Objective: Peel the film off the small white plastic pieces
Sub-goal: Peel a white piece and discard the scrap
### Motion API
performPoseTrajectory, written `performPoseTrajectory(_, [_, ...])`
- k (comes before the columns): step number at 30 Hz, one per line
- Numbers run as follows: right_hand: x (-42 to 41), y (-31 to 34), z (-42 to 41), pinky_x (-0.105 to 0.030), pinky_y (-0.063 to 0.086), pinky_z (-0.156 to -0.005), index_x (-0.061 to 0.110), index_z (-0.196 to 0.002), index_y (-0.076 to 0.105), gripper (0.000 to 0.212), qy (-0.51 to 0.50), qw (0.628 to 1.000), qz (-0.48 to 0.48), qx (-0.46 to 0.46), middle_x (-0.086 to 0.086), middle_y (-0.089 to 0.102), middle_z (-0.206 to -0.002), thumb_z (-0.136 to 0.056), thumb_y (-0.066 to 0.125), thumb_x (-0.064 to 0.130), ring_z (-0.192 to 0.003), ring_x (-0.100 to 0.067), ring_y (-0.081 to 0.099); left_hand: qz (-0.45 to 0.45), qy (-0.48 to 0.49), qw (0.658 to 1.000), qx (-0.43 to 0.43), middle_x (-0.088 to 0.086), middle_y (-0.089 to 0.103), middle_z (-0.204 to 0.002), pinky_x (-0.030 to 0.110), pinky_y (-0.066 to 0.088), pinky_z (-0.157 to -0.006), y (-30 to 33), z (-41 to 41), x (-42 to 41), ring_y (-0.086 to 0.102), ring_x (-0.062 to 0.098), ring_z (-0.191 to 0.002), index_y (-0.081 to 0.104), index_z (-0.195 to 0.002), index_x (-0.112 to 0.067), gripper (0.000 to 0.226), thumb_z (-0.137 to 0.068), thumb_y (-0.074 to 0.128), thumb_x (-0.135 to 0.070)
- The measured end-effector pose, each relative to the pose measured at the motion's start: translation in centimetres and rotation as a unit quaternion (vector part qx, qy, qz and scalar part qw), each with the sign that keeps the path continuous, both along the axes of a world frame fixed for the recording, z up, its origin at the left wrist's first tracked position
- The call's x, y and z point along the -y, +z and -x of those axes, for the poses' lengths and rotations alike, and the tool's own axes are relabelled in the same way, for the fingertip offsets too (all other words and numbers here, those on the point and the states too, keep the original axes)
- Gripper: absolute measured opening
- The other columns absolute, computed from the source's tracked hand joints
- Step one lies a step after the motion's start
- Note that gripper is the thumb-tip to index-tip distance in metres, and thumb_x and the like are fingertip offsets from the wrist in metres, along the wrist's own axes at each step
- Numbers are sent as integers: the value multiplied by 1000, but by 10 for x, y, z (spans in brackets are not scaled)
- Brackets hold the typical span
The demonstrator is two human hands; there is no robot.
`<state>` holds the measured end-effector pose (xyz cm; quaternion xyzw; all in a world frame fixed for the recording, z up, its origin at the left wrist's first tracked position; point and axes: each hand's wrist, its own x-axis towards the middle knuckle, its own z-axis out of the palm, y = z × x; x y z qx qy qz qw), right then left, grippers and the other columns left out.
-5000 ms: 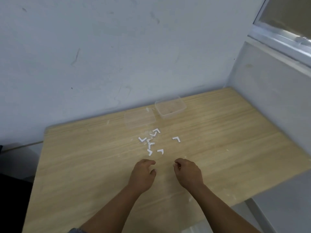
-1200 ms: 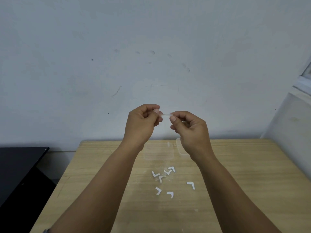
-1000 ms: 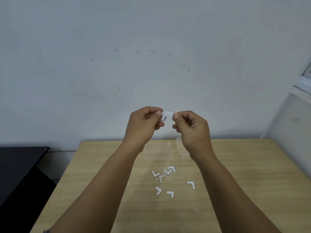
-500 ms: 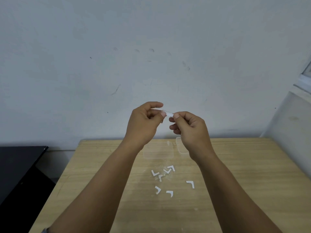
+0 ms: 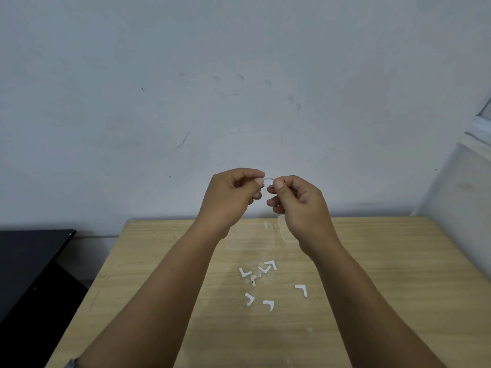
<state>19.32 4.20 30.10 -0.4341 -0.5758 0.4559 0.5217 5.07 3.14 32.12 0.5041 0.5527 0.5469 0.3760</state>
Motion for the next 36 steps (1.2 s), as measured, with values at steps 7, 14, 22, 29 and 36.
performPoseTrajectory(7, [2, 4, -2, -21, 54, -66, 14, -93, 71, 20, 3, 1000, -7, -4, -1, 73, -83, -101, 54, 18, -69, -3, 67, 12, -40, 999, 22, 9, 68, -73, 30, 57, -73, 0, -2, 2, 67, 16, -71, 74, -92, -11, 13, -88, 71, -22])
performPoseTrajectory(14, [4, 4, -2, -26, 55, -69, 19, -96, 72, 16, -1, 1000, -6, -7, -1, 73, -84, -99, 57, 19, -72, -7, 67, 17, -26, 999, 34, 4, 73, -77, 27, 54, -70, -1, -4, 2, 69, 14, -73, 74, -92, -11, 14, -88, 71, -24])
performPoseTrajectory(22, [3, -3, -1, -39, 57, -77, 29, -108, 69, 23, -1, 1000, 0, -14, 4, 72, -91, -86, 75, 22, -75, -13, 64, 55, 2, 972, 229, 9, 74, -87, 26, 55, -75, -4, -9, -1, 70, 16, -82, 69, -101, -5, 13, -89, 68, -9])
performPoseTrajectory(29, [0, -2, -2, -51, 57, -83, 26, -97, 74, 13, -34, 999, -15, -37, -4, 73, -87, -91, 67, 15, -84, -18, 67, 88, -9, 986, 140, 3, 75, -94, 35, 55, -87, -14, -13, 1, 69, 15, -93, 71, -90, -14, 6, -89, 69, -19])
performPoseTrajectory(36, [1, -1, -3, -46, 58, -84, 31, -105, 73, 20, -41, 998, -10, -41, 11, 74, -87, -94, 65, 17, -80, -5, 65, 73, -5, 996, 55, 0, 71, -86, 43, 55, -91, -17, -15, 3, 68, 15, -91, 72, -93, -19, 10, -85, 72, -24])
